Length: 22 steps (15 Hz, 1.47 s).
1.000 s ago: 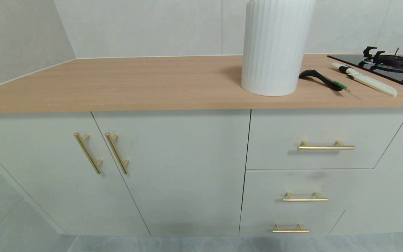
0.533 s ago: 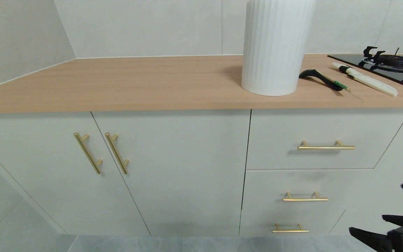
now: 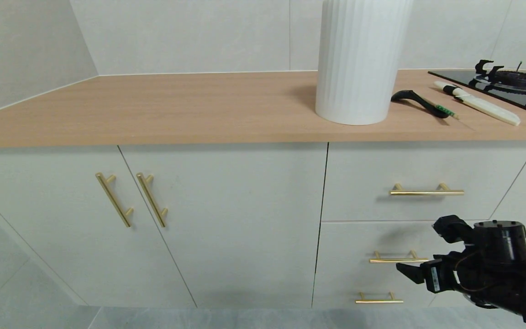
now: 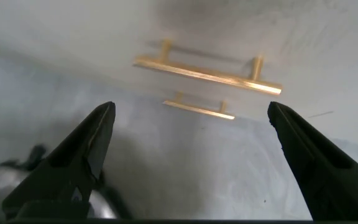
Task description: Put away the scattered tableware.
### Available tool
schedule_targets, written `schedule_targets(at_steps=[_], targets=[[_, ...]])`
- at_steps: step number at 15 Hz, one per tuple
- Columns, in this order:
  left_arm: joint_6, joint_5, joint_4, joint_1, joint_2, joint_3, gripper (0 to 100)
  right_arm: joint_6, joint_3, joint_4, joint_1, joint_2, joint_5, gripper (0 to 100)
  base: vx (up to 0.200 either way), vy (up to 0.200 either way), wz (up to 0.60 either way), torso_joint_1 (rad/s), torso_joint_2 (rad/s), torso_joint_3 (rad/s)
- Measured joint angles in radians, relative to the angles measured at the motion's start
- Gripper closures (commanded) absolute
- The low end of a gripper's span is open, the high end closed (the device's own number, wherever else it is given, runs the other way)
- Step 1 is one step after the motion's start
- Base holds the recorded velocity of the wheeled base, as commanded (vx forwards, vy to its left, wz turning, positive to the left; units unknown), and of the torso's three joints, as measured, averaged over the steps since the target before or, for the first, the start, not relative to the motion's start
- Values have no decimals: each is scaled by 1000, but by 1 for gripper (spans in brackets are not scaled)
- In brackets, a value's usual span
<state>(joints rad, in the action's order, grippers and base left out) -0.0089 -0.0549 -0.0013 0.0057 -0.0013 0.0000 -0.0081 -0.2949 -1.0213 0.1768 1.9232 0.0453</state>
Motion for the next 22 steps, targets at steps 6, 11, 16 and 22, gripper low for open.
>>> schedule_targets(at_steps=[6,11,16,22], targets=[[0,0,0,0,0,0,0,8,-96,-16,-34,173,-113,0,0,0,0,0,0,0],[0,0,0,0,0,0,0,52,-127,-104,-45,232,-141,0,0,0,0,0,0,0],[0,0,0,0,0,0,0,56,-129,-242,-42,325,-200,0,0,0,0,0,0,0],[0,0,0,0,0,0,0,53,-127,-250,-36,367,-200,0,0,0,0,0,0,0]])
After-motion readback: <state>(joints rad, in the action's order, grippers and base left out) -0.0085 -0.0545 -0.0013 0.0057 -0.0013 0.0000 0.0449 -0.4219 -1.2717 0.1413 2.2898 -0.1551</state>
